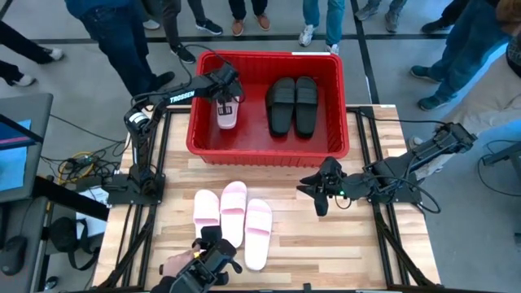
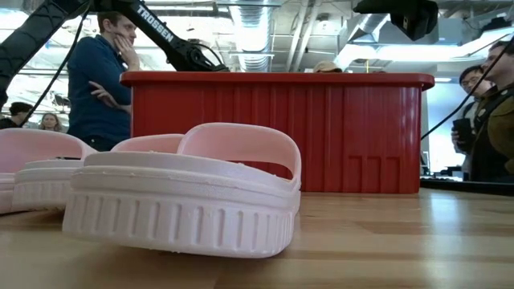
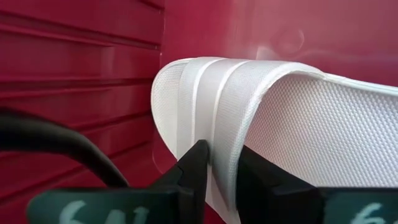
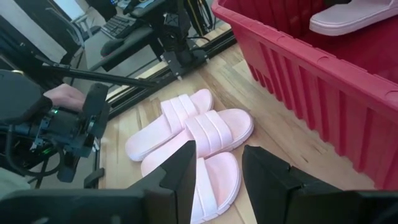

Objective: Pick and place slides into bin
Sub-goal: Put the pink slide into the red container

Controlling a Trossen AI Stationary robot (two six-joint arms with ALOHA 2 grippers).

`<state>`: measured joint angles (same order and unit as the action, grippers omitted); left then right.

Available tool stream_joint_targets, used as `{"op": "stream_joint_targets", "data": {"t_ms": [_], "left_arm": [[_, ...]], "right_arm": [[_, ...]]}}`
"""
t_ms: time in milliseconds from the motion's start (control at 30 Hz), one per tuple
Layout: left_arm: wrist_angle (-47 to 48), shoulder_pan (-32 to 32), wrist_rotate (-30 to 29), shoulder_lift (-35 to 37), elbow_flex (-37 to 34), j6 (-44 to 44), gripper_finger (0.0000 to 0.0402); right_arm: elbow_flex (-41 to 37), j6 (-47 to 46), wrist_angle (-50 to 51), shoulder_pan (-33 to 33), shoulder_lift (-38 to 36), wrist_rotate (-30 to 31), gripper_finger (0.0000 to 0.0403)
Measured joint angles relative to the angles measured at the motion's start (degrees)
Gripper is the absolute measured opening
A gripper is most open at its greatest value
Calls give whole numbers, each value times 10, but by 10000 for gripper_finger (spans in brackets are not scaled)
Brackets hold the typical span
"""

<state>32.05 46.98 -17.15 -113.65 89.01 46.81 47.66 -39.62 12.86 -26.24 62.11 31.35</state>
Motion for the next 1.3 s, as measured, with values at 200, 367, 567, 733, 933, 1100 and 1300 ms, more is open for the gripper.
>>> {"op": "stream_joint_targets", "data": {"t_ms": [200, 367, 567, 733, 933, 1100, 1300], "left_arm": [[2, 3, 2, 0, 0, -15, 51], [9, 8, 4, 0, 0, -22, 51], [16, 9, 13, 0, 0, -20, 51], [15, 9, 19, 0, 0, -11, 51], [15, 9, 14, 0, 0, -6, 54], [14, 9, 12, 0, 0, -6, 85], [14, 9, 4, 0, 0, -6, 131]], "right_arm": [[0, 0, 0, 0, 0, 0, 118], [0, 0, 0, 0, 0, 0, 118], [0, 0, 0, 0, 0, 0, 118], [0, 0, 0, 0, 0, 0, 118], [0, 0, 0, 0, 0, 0, 118], [0, 0, 0, 0, 0, 0, 118], [0, 0, 0, 0, 0, 0, 118]]}}
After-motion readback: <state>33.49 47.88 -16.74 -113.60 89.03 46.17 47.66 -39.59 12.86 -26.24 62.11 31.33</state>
